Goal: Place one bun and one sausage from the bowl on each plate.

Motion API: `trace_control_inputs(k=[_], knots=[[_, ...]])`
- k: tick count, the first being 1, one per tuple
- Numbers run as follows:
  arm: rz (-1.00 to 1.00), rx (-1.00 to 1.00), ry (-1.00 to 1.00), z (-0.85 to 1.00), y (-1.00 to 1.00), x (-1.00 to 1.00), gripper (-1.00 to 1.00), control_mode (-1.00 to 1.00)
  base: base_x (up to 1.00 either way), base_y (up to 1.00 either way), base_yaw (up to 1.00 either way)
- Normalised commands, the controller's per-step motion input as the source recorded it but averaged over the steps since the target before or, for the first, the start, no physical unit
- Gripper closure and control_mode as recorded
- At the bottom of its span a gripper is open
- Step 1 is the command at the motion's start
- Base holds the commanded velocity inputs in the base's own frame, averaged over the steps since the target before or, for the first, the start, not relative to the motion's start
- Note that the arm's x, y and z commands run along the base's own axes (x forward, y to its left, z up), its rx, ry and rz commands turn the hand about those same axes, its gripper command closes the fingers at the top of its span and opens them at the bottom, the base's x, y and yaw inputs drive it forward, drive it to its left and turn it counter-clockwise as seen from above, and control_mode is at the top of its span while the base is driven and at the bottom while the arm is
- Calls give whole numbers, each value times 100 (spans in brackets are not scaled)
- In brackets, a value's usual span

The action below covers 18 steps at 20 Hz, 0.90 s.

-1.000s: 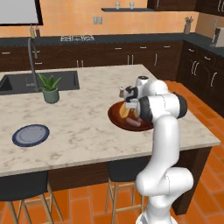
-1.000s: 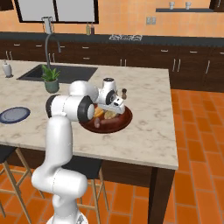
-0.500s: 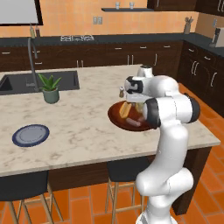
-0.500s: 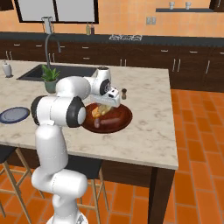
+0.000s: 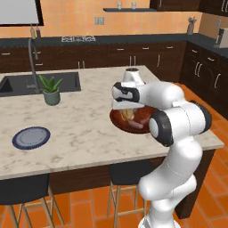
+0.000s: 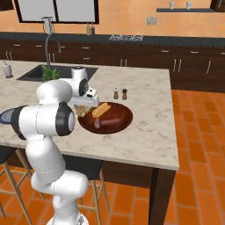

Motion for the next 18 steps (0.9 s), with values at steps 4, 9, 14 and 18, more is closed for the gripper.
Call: trace_control_inputs(k=[4,9,14,18], knots=[[52,0,16,8,100,0,100,-100,0,0,0],[61,0,21,2,100,0,100,-100,0,0,0],[45,-3,9,0,100,0,100,-100,0,0,0],[17,-11,2,0,100,4,100,-100,0,0,0]])
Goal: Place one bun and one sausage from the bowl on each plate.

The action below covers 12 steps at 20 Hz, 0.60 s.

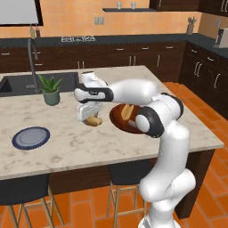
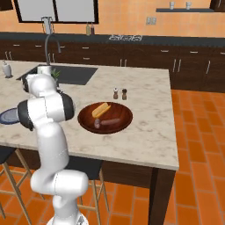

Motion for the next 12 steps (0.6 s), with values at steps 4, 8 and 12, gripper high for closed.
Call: trace_control_inputs(k=[4,8,12], knots=[[0,-12,0,-1,100,31,100,-100,0,0,0],[-16,0,-8,-2,100,9,100,-100,0,0,0],[-13,0,-3,-3,94,4,100,-100,0,0,0]])
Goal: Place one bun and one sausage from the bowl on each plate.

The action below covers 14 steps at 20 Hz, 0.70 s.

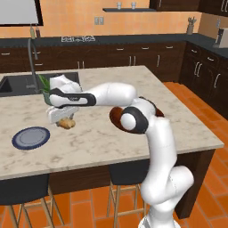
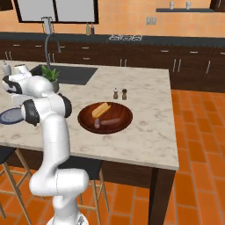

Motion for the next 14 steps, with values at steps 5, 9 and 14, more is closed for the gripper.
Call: trace_control_inputs(k=[5,9,14], knots=[[-1,5,0,-22,48,1,100,-100,0,0,0],[1,24,-19,-57,0,2,100,-100,0,0,0],[7,31,-20,-29,-4,-10,100,-100,0,0,0]])
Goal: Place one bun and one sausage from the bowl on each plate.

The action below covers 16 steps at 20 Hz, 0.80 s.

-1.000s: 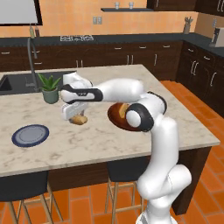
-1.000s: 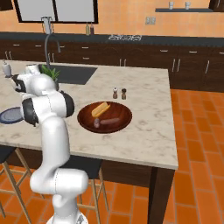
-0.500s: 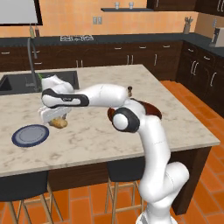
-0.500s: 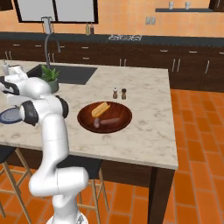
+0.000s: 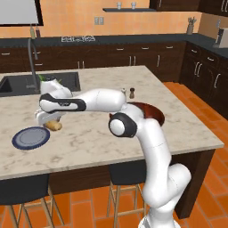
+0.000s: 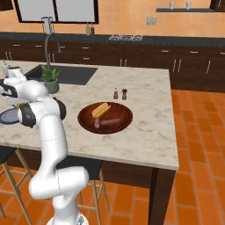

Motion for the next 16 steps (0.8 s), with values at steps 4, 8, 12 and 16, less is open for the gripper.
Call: trace_control_inputs(k=[4,8,12,16], knots=[[11,16,-1,-30,-3,-8,100,-100,0,0,0],[4,5,0,6,15,8,100,-100,0,0,0],[0,0,5,11,57,7,100,-100,0,0,0],[0,0,0,0,47,23,100,-100,0,0,0]])
